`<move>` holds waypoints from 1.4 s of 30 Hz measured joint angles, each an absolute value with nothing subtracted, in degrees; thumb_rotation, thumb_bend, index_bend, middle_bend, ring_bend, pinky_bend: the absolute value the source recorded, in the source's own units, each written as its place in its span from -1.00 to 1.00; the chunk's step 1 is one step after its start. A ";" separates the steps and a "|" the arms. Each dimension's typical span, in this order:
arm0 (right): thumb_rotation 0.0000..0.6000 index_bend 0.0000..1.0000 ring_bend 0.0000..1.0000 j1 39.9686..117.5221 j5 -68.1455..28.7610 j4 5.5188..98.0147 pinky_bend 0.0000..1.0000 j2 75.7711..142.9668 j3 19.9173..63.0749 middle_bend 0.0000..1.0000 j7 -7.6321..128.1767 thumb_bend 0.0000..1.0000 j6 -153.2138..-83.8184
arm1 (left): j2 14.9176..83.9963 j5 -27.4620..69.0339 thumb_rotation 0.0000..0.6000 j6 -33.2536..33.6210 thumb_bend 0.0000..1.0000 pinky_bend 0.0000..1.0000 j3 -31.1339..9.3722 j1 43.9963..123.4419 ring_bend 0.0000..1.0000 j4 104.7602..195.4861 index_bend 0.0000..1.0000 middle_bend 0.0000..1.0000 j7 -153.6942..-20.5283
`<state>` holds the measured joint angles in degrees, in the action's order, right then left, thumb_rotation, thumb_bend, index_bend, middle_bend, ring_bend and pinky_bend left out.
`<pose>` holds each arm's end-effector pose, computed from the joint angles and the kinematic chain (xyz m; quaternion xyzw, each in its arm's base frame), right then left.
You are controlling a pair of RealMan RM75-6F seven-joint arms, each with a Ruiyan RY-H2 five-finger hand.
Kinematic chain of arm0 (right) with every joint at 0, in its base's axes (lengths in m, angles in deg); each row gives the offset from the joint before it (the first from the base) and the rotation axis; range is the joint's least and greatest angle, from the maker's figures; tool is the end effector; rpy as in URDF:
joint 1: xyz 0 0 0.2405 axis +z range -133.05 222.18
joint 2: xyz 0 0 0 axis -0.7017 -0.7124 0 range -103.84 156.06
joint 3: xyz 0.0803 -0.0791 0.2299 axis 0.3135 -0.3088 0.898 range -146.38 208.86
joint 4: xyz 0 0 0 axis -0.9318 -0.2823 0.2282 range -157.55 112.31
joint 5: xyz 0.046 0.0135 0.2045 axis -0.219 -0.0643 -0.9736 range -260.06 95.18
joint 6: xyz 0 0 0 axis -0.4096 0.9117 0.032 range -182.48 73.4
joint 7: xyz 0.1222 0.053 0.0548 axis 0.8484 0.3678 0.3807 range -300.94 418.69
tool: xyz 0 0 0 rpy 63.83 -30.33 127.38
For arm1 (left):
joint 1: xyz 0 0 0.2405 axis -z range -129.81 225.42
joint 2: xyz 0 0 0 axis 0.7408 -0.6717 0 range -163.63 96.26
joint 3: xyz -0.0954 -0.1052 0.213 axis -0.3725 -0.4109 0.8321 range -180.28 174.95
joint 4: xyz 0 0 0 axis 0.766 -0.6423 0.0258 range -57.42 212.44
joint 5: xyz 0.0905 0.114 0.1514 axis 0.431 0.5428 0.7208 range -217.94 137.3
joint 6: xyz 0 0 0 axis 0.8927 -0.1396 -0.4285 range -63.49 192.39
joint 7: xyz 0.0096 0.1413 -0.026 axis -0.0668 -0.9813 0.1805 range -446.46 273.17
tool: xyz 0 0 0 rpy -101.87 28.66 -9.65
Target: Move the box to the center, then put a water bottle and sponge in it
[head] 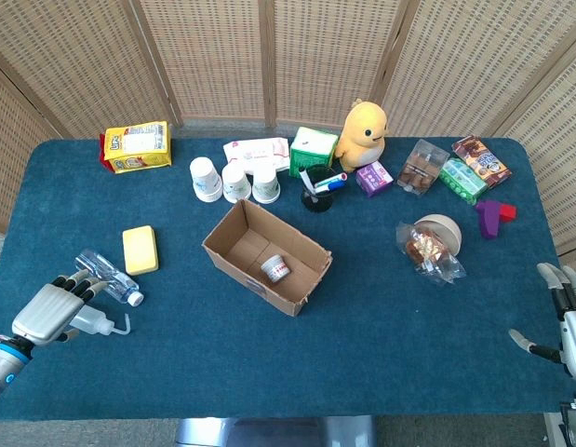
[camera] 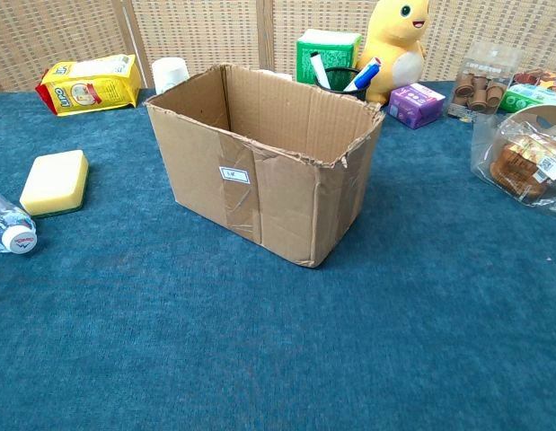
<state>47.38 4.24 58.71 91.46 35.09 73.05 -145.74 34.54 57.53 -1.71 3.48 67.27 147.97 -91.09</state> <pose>-0.3410 -0.1740 0.1880 0.5509 -0.3761 0.4444 0.5979 -0.3487 0.2315 0.1105 -0.8226 -0.2457 -0.1956 0.4740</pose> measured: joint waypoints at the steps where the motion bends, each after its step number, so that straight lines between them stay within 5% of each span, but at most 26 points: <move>1: 1.00 -0.86 -1.00 47.33 4.23 58.72 -0.65 91.42 35.15 -1.00 73.16 -1.00 -145.70 | 34.49 57.34 1.00 -1.26 -0.79 -0.38 3.41 67.52 -0.68 148.28 -0.66 -0.52 -91.44; 24: 1.00 -0.86 -1.00 47.03 4.83 58.24 -0.65 91.19 35.40 -1.00 75.43 -1.00 -144.91 | 34.76 59.17 1.00 -5.79 -0.79 -0.27 6.21 65.86 -0.59 146.14 -0.66 -0.42 -89.61; 42: 1.00 -0.86 -1.00 46.95 5.09 58.14 -0.65 91.12 35.48 -1.00 76.12 -1.00 -144.50 | 38.20 57.17 1.00 -1.64 -0.79 -0.25 6.12 66.65 -0.59 142.87 -0.65 -0.45 -92.44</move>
<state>46.95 5.09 58.14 91.12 35.48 76.12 -144.50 38.20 57.17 -1.64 6.12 66.65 142.87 -92.44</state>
